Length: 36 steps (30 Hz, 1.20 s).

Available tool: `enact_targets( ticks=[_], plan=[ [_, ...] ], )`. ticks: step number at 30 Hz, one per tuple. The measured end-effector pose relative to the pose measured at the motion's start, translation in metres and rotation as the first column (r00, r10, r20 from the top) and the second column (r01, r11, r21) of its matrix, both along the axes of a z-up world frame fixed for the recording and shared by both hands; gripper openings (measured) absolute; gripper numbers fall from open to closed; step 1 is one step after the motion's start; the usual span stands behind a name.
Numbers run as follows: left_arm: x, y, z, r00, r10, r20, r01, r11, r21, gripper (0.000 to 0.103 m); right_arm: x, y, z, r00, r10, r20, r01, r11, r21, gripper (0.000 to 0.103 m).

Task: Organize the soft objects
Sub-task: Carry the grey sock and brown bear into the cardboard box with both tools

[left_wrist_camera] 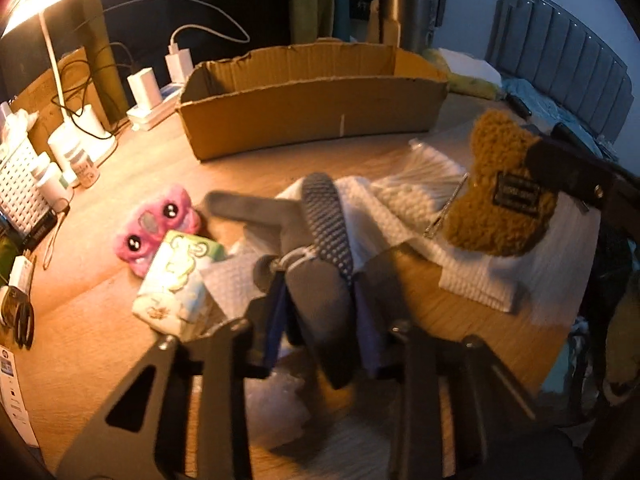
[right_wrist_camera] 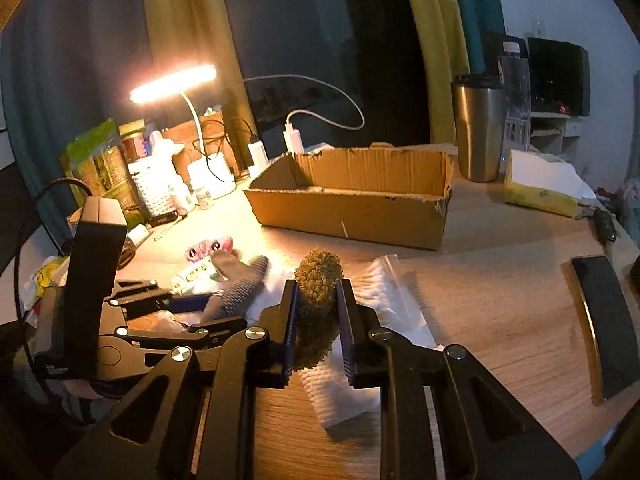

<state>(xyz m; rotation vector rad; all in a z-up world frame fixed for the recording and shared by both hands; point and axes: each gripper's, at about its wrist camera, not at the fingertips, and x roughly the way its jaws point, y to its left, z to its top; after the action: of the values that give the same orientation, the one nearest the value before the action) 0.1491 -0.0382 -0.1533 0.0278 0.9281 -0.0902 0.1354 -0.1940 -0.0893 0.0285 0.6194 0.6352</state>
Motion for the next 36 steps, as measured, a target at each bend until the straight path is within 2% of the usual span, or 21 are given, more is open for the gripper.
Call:
enact_targets(
  ticks=[20, 36],
  plan=[
    [0.0, 0.007, 0.069, 0.988, -0.043, 0.15, 0.056, 0.994, -0.089, 0.03, 0.006, -0.018, 0.052, 0.991, -0.044, 0.129, 0.039, 0.999, 0.036, 0.02],
    [0.053, 0.011, 0.111, 0.968, -0.055, 0.244, 0.099, 0.98, -0.174, 0.03, 0.054, -0.028, 0.073, 0.98, -0.087, 0.177, 0.085, 0.996, 0.021, 0.02]
  ],
)
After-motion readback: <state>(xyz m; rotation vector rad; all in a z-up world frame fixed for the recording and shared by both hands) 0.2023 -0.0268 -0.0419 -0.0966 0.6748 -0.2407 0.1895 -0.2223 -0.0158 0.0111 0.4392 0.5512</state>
